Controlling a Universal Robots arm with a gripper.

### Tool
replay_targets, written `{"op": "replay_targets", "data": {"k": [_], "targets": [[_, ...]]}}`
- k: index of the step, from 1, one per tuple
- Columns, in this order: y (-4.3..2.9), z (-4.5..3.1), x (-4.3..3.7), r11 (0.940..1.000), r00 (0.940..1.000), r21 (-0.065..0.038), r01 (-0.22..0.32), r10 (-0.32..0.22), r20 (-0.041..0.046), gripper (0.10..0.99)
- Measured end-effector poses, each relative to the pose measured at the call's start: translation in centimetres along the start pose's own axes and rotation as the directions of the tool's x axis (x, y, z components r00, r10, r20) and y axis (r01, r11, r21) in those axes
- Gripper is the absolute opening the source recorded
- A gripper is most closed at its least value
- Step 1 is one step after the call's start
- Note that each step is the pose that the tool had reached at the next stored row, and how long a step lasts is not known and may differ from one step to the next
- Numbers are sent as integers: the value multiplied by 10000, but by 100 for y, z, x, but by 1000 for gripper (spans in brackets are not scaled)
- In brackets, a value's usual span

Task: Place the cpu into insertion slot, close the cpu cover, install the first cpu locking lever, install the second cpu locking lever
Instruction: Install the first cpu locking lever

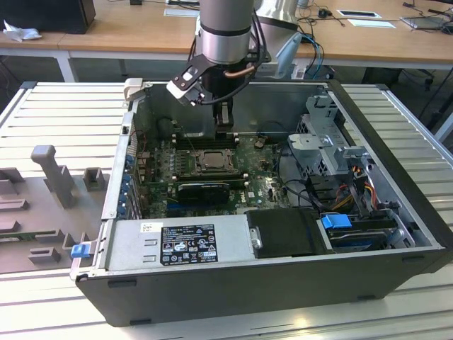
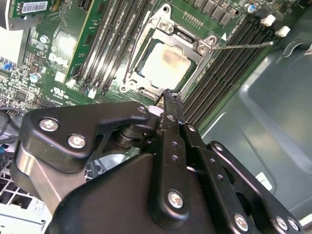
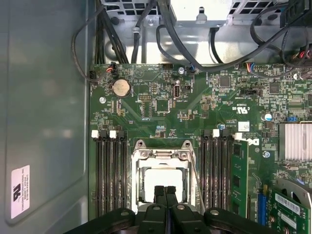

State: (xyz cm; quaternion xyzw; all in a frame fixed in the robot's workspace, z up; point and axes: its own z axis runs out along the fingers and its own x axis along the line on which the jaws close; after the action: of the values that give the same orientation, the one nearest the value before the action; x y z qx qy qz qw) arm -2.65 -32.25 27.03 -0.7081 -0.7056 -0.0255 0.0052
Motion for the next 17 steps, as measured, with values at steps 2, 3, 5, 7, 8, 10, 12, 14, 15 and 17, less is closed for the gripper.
{"op": "replay_targets", "data": {"k": [2,3,5,7,8,10,12,14,15,17], "targets": [[1,-16,1,10000,10000,0,0,0,1,106],[1,-26,1,10000,10000,0,0,0,1,106],[1,-45,2,10000,10000,0,0,0,1,106],[2,-57,3,10000,10000,0,0,0,1,106],[2,-63,3,10000,10000,0,0,0,0,106],[2,-76,3,10000,10000,0,0,0,0,106],[3,-90,4,10000,10000,0,0,0,1,106],[3,-107,5,10000,10000,0,0,0,1,106],[3,-116,5,10000,10000,0,0,0,1,106],[4,-133,6,10000,10000,0,0,0,1,106]]}}
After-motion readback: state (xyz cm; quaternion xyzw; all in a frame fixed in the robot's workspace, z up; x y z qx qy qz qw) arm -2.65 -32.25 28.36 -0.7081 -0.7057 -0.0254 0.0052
